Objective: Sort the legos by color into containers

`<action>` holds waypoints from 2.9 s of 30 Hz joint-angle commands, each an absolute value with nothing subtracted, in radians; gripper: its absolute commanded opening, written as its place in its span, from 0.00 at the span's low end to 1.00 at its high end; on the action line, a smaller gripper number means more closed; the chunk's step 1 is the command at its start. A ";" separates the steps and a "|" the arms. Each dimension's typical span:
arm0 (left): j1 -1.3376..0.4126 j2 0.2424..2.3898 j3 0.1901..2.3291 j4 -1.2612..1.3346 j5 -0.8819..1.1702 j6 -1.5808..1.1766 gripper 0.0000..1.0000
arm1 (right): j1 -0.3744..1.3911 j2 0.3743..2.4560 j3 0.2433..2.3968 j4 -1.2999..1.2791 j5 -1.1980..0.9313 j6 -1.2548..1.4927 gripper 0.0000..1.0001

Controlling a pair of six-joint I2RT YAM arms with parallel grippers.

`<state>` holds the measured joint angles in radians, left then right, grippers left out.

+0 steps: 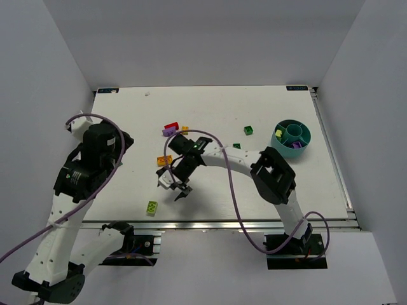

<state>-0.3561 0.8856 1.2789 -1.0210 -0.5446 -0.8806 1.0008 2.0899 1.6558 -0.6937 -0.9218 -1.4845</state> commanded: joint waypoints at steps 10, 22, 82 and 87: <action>-0.351 0.721 1.273 -1.178 -0.589 -0.986 0.79 | 1.143 2.262 1.816 -0.473 -0.813 -1.342 0.85; -0.351 0.758 1.278 -1.167 -0.552 -0.971 0.79 | 1.166 2.330 1.836 -0.526 -0.793 -1.451 0.79; -0.314 1.015 0.901 -0.403 -0.247 -0.917 0.79 | 0.255 1.598 1.445 -0.701 0.033 -0.368 0.00; -0.311 1.009 0.887 -0.400 -0.245 -0.927 0.79 | 0.253 1.612 1.437 -0.680 0.119 -0.322 0.00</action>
<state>-0.3176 1.0199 0.8936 -0.4221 -0.2550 -0.9180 0.2527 1.6310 1.4517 -0.7235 0.0364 -0.3923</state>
